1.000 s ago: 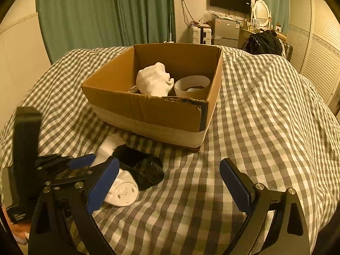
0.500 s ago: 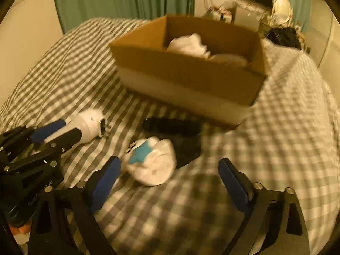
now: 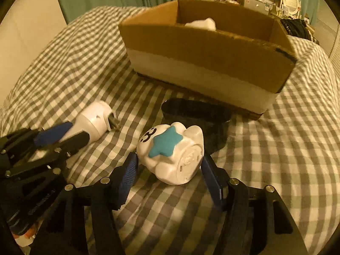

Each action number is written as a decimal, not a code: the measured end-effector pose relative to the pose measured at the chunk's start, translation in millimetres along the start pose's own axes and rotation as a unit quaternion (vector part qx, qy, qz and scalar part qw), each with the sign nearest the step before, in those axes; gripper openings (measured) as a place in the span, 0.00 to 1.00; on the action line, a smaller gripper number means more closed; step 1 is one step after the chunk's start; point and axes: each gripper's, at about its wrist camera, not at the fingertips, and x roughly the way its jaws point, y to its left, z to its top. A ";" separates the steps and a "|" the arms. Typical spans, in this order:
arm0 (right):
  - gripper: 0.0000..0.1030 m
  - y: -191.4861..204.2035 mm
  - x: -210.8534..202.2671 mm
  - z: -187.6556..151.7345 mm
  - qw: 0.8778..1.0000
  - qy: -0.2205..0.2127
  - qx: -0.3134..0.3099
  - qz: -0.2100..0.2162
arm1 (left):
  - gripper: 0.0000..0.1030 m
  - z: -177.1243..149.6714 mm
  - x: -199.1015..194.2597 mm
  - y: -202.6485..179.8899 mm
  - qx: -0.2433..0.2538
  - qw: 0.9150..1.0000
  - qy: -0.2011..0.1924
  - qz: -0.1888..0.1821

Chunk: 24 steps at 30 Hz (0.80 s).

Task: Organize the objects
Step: 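Grasp the white bottle with the left gripper while the right grasps the star toy, then carry bottle and star toy over the box and release both inside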

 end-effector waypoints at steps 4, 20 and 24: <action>0.59 -7.3 -6.3 -0.3 1.000 -0.009 0.013 0.003 | 0.32 -2.0 13.4 -3.3 0.009 1.000 0.024 0.005; 0.59 -9.2 -45.5 5.3 0.998 -0.064 0.006 -0.008 | 0.31 9.7 -30.7 -7.3 0.011 0.998 -0.053 0.014; 0.59 -12.1 -75.1 18.1 0.995 -0.101 -0.001 -0.015 | 0.31 30.0 -55.1 -4.7 0.011 0.996 -0.084 0.013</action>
